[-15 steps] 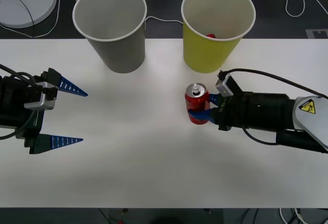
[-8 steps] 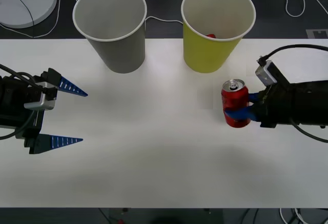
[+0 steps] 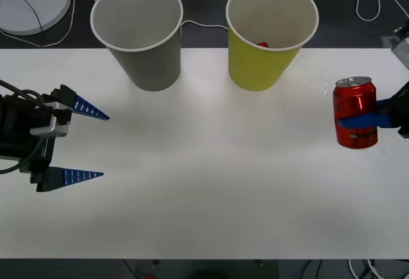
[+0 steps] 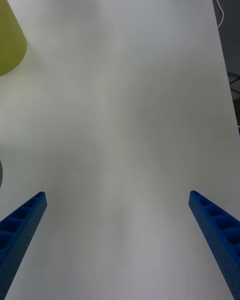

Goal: Put the can into the green bin and the plastic bottle into the gray bin

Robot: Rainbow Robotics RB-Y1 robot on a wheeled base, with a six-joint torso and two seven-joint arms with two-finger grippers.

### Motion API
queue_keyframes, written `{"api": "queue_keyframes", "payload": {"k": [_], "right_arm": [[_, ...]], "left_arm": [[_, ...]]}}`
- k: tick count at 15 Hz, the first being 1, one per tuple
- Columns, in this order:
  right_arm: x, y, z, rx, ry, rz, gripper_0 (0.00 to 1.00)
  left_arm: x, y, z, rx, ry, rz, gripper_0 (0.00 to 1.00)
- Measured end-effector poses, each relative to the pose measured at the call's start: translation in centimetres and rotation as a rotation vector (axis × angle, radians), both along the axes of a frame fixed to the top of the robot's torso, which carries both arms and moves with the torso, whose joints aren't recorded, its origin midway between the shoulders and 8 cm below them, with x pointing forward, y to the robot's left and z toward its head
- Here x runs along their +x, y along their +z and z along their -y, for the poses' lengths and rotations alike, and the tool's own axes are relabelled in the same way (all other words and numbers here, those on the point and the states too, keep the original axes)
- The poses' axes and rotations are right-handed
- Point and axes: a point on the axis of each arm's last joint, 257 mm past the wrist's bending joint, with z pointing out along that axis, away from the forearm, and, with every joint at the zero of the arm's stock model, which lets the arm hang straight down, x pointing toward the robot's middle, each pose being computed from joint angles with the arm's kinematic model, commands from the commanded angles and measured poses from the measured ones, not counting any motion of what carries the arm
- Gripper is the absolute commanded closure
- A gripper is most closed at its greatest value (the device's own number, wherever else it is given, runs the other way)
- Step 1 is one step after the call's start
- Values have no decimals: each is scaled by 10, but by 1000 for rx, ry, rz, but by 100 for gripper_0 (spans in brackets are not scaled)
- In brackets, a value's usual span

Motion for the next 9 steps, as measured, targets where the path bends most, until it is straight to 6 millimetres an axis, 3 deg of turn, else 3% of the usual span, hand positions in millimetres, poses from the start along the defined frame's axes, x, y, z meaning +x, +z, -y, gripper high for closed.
{"api": "queue_keyframes", "payload": {"k": [4,9], "right_arm": [[6,40,30,-46,-20,6,100],[39,86,44,-138,-16,19,100]], "left_arm": [[0,0,0,0,0,0,0],[0,0,0,0,0,0,0]]}}
